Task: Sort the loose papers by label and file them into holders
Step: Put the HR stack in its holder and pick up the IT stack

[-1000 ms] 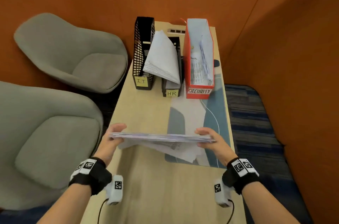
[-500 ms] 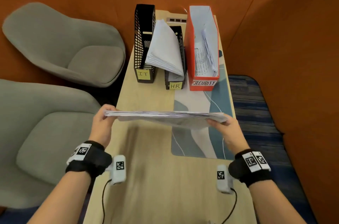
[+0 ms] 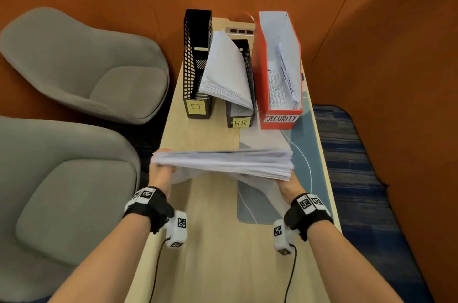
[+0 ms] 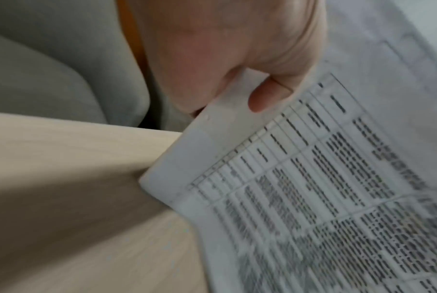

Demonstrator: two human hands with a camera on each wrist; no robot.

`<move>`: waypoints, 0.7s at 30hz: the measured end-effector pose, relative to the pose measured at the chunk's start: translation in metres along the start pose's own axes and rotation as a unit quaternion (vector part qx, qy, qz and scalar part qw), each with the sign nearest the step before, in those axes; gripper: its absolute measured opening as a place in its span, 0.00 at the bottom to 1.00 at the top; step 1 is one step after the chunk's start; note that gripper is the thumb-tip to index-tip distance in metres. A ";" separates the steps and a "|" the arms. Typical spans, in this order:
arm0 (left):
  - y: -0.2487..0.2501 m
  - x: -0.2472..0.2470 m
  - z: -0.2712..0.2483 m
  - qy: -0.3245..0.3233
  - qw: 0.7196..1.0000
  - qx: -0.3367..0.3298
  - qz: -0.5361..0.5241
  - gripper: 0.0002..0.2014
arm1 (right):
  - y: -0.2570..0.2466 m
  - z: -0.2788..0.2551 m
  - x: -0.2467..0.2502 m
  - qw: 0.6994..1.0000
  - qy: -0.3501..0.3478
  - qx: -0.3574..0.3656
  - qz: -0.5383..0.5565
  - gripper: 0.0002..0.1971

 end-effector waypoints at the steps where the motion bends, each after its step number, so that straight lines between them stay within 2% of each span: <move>1: 0.005 -0.004 0.002 0.016 1.000 0.015 -0.009 0.16 | -0.009 0.002 -0.006 1.000 0.002 -0.008 0.000 0.17; 3: 0.016 -0.004 0.013 0.039 0.998 0.040 -0.022 0.14 | -0.036 0.007 -0.012 1.000 0.015 -0.010 -0.013 0.11; 4: 0.024 0.000 0.020 0.029 0.998 0.052 -0.025 0.13 | -0.054 0.009 -0.012 0.999 0.023 0.004 -0.038 0.10; 6: 0.041 0.010 0.036 -0.065 0.993 0.059 -0.078 0.14 | -0.096 0.010 -0.007 0.997 0.008 0.048 -0.066 0.11; 8: 0.062 0.019 0.044 -0.180 0.973 0.070 -0.125 0.25 | -0.142 0.006 -0.002 0.996 -0.026 0.080 -0.033 0.13; 10: 0.088 0.019 0.043 -0.255 0.957 0.068 -0.123 0.29 | -0.187 0.002 0.000 0.993 -0.031 0.113 0.007 0.15; 11: 0.102 0.016 0.043 -0.259 0.956 0.056 -0.126 0.27 | -0.208 0.000 0.000 0.992 -0.010 0.129 0.010 0.15; 13: 0.127 0.010 0.049 -0.201 0.968 0.030 -0.150 0.18 | -0.238 0.005 0.002 0.986 0.064 0.152 -0.014 0.18; 15: 0.149 0.005 0.065 -0.138 0.977 0.008 -0.159 0.14 | -0.251 0.011 -0.001 0.983 0.131 0.131 -0.008 0.33; 16: 0.156 0.000 0.073 -0.119 0.977 0.005 -0.176 0.15 | -0.252 0.015 -0.007 0.985 0.137 0.102 0.005 0.44; 17: 0.162 -0.005 0.081 -0.110 0.974 0.008 -0.198 0.16 | -0.254 0.016 -0.019 0.991 0.113 0.068 0.033 0.49; 18: 0.166 -0.013 0.087 -0.113 0.968 0.013 -0.223 0.15 | -0.253 0.019 -0.035 0.996 0.061 0.038 0.060 0.49; 21: 0.174 -0.037 0.101 -0.153 0.953 0.025 -0.262 0.15 | -0.254 0.029 -0.091 0.990 -0.115 -0.004 0.083 0.39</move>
Point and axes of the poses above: each hand's wrist, its own z-axis towards the middle knuckle, its own x-axis out of the back of the hand, y = z × x, the point moved 1 cm from there along z, towards the middle knuckle, and after that the axes turned 4 degrees about -x, right-handed, at the moved point
